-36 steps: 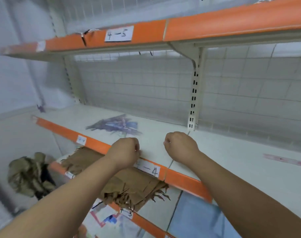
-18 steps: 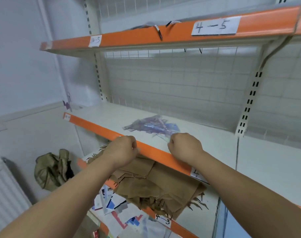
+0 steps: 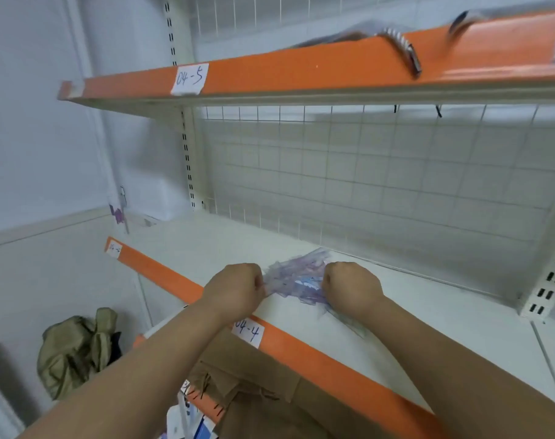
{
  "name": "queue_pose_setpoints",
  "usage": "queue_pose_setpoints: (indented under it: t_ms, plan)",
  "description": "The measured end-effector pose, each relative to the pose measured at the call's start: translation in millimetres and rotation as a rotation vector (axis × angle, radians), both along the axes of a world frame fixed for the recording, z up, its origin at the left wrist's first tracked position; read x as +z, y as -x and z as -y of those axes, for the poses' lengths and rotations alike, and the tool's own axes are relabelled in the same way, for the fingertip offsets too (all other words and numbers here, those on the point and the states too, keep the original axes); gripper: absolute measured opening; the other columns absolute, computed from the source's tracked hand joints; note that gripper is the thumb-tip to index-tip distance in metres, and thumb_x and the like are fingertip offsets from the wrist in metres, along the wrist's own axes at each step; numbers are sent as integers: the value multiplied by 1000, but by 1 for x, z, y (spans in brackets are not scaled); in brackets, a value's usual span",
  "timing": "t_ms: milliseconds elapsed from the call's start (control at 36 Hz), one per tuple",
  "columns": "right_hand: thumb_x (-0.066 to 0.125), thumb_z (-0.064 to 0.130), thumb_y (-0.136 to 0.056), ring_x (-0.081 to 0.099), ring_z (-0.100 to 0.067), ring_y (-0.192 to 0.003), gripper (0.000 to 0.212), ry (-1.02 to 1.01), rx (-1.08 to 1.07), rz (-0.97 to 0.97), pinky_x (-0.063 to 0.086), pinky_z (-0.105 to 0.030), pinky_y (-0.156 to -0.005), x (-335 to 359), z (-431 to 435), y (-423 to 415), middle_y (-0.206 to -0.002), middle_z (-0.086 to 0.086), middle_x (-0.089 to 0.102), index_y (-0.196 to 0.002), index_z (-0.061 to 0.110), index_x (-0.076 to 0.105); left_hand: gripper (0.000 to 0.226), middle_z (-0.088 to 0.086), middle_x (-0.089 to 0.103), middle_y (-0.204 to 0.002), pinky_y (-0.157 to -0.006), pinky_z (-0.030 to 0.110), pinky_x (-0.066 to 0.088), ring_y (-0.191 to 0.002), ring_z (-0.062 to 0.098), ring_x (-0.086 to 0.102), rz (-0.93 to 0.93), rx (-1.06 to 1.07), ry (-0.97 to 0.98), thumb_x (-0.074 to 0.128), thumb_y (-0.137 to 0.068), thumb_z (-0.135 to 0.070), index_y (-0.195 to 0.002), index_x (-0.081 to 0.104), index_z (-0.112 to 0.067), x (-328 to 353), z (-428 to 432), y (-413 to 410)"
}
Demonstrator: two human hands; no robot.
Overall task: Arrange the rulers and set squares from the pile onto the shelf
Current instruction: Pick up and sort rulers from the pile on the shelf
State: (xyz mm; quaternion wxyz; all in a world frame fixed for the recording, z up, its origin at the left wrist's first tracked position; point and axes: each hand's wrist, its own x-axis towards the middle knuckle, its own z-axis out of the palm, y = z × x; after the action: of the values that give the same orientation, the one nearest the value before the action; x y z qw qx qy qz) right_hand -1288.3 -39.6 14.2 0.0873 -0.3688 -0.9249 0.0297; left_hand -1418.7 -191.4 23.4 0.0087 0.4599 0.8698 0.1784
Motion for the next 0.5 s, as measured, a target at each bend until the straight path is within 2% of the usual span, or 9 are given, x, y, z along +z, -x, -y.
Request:
queue_pose_setpoints:
  t_ms: [56,194,361,417,500]
  plan:
    - [50,22,-92,53,-22,-90,21,-6,7,19,34,-25,-71,-1,-5,4,-110,-6,64,-102,10,62,19,2,64,-98,-69,26,42,-85,19,55,19,-19,30,52,-94,-31,-96,61,-15,-2,-10,8]
    - [52,35,-90,57,-23,-104,29,15,-34,23,36,-24,-74,-5,-16,12,-113,-6,60,-106,13,62,23,4,65,-103,-80,30,47,-96,21,60,31,-85,59,53,-93,-29,-101,64,-10,-5,-33,22]
    - [52,34,-88,56,-23,-102,25,75,-96,37,42,-30,-80,-14,-23,18,-115,-5,52,-107,18,59,21,8,67,-109,-81,28,46,-100,23,62,38,-218,94,58,-90,-19,-106,65,-8,-8,-59,37]
    - [55,38,-87,55,-22,-104,31,98,-122,48,43,-30,-83,-15,-22,18,-116,-5,50,-111,19,59,22,10,67,-111,-78,25,45,-100,24,63,53,-277,128,62,-88,-17,-108,67,-7,-10,-68,38]
    - [59,45,-85,55,-23,-106,39,114,-172,81,44,-31,-84,-17,-21,16,-117,-4,49,-115,20,58,27,8,65,-116,-83,26,46,-105,24,62,40,-326,179,67,-85,-16,-112,66,-11,-11,-82,40]
